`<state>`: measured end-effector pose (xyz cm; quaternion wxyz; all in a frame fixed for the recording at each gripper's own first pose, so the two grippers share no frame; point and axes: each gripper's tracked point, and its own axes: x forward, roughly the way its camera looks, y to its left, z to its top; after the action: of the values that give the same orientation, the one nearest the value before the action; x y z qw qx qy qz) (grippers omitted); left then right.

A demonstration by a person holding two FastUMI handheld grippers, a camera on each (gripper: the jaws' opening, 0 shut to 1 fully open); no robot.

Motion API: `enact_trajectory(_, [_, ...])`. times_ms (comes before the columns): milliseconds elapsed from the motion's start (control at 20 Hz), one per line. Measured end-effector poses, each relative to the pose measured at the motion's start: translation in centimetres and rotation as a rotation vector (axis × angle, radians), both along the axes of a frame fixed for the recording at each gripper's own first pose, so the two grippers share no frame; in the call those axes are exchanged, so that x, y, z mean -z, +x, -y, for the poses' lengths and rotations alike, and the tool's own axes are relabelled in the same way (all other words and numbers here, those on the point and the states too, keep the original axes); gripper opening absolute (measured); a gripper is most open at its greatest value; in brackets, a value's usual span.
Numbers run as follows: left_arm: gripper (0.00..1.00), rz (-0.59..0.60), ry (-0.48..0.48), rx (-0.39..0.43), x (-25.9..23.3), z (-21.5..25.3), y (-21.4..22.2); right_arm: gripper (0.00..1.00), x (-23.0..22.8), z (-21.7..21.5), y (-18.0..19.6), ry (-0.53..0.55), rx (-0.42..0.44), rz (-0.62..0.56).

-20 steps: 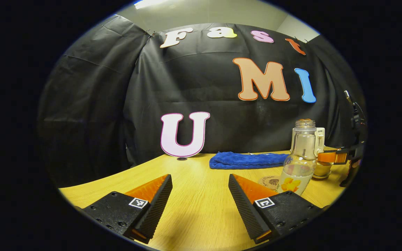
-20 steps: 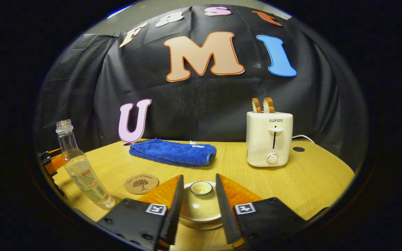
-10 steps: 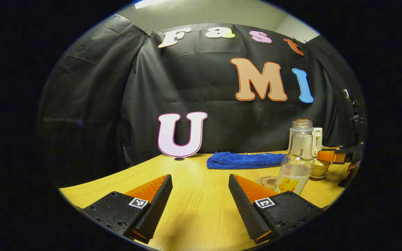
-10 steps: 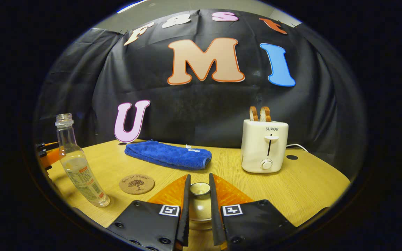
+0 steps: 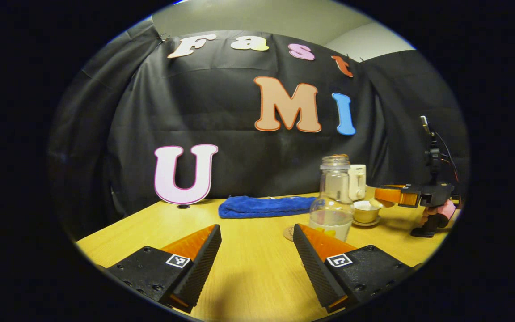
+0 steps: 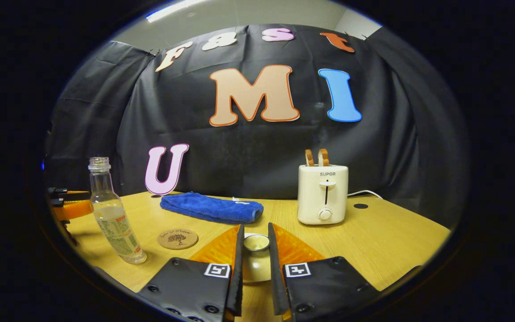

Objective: Open the teacup lid with one hand, grasp the water bottle and pour water into the teacup with the other hand; after pouring, place the water bottle on the coaster and then close the teacup lid.

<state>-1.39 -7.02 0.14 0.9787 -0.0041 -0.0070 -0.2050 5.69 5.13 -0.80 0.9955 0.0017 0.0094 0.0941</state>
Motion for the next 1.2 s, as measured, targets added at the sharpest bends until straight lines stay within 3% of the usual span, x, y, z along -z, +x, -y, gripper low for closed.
enact_trajectory(200, [0.94,0.004,-0.001,0.129,0.0,2.3,-1.1,0.30,-0.2,2.0,-1.6,-0.001,0.057,0.005])
enact_trajectory(400, [0.94,0.004,-0.003,0.318,-0.1,5.3,-2.9,0.30,-0.4,3.5,-2.6,-0.003,0.109,0.010])
enact_trajectory(500, [0.94,0.002,-0.005,0.364,-0.1,5.9,-3.1,0.30,-0.4,4.2,-3.0,-0.005,0.129,0.010])
enact_trajectory(800, [0.95,-0.043,0.015,0.378,0.7,8.0,-2.1,0.30,-0.7,5.8,-4.4,-0.005,0.154,0.014])
enact_trajectory(1200, [0.95,-0.161,0.092,0.294,2.7,9.7,0.3,0.30,-0.8,7.1,-5.5,-0.007,0.179,0.014])
